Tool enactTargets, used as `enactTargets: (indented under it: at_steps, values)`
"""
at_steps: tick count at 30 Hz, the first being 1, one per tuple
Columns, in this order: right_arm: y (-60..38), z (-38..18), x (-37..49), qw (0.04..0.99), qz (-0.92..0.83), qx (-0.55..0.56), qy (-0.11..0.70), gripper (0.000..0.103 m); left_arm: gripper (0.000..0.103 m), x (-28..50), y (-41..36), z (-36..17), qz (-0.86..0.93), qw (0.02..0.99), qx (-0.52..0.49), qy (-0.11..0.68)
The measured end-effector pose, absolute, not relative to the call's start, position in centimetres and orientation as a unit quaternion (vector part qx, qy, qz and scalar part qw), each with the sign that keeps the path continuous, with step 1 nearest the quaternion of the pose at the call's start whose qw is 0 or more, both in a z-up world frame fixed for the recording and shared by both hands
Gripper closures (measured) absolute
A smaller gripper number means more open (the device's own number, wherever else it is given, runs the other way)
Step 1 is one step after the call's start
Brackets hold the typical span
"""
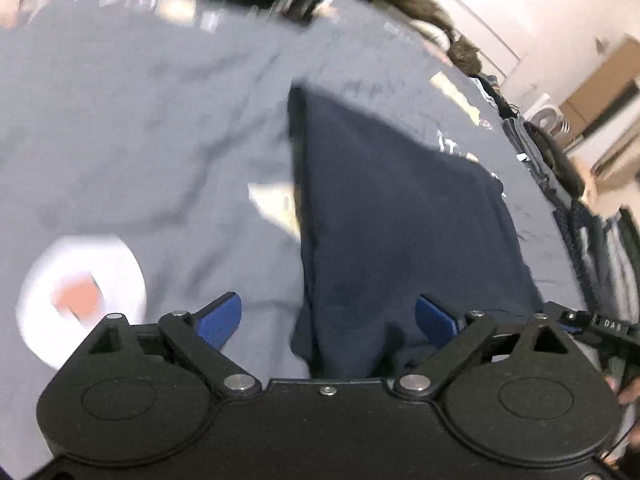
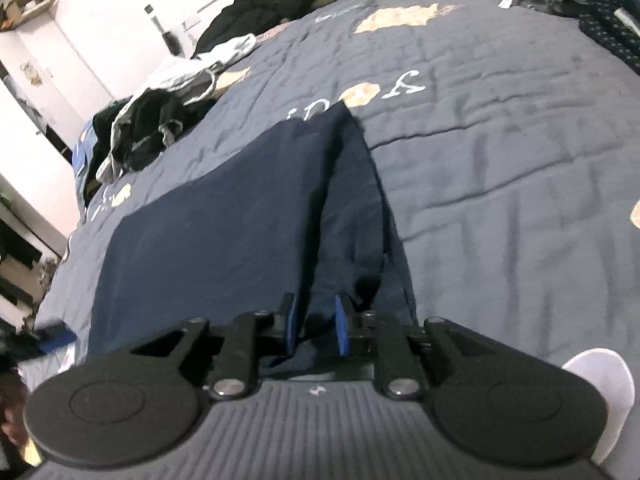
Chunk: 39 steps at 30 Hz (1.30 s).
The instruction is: Fold clothes
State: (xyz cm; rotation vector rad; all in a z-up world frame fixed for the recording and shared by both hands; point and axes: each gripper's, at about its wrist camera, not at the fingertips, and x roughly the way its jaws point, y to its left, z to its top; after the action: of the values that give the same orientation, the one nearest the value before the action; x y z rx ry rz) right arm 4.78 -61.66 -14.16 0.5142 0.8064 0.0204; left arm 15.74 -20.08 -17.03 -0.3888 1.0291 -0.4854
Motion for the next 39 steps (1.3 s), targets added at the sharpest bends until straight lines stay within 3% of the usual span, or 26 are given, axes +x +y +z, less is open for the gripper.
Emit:
enactTargets:
  at_steps: [3,4,5,8,13,16,19,21,22,23,30,39]
  values:
    - [-62.3,-13.6,4.3,0.884,0.007,0.278,0.376,0.076,0.011,16.1,-19.7,-17.8,-0.236,0.807,-0.237,0.487]
    - [-62.5,-13.4,4.2,0.882,0.006,0.292,0.370,0.074,0.022,16.3,-19.5,-18.0,-0.242,0.798,-0.258,0.488]
    - [-62.8,-13.3,4.0,0.880,0.007,0.306,0.364,0.072,0.044,16.4,-19.4,-18.1,-0.253,0.786,-0.277,0.491]
    - [-63.8,-13.0,3.6,0.871,0.011,0.352,0.343,0.068,0.057,15.9,-19.5,-18.2,-0.266,0.782,-0.264,0.498]
    - [-64.5,-12.5,3.2,0.863,0.020,0.382,0.331,0.064,0.057,15.8,-18.7,-18.8,-0.263,0.764,-0.296,0.510]
    - [-64.4,-12.1,2.9,0.863,0.025,0.383,0.330,0.062,0.044,16.4,-19.1,-19.7,-0.258,0.760,-0.299,0.515]
    - [-64.0,-11.5,2.7,0.865,0.033,0.377,0.330,0.061,0.042,16.7,-19.5,-20.6,-0.256,0.757,-0.320,0.510]
    - [-63.7,-11.1,2.5,0.866,0.038,0.372,0.330,0.060,0.059,16.3,-20.1,-20.1,-0.252,0.763,-0.321,0.501]
    - [-63.6,-10.9,2.4,0.866,0.042,0.373,0.330,0.060,0.074,16.0,-20.3,-19.8,-0.250,0.763,-0.327,0.498]
    - [-63.5,-10.8,2.3,0.865,0.046,0.375,0.330,0.060,0.076,15.6,-20.4,-19.4,-0.248,0.764,-0.334,0.493]
    - [-62.4,-11.1,1.3,0.836,0.078,0.416,0.350,0.056,0.080,10.6,-21.9,-16.6,-0.206,0.775,-0.384,0.458]
    - [-60.3,-15.5,-2.5,0.758,0.079,0.505,0.405,0.041,0.081,1.8,-24.0,-16.0,-0.123,0.755,-0.477,0.432]
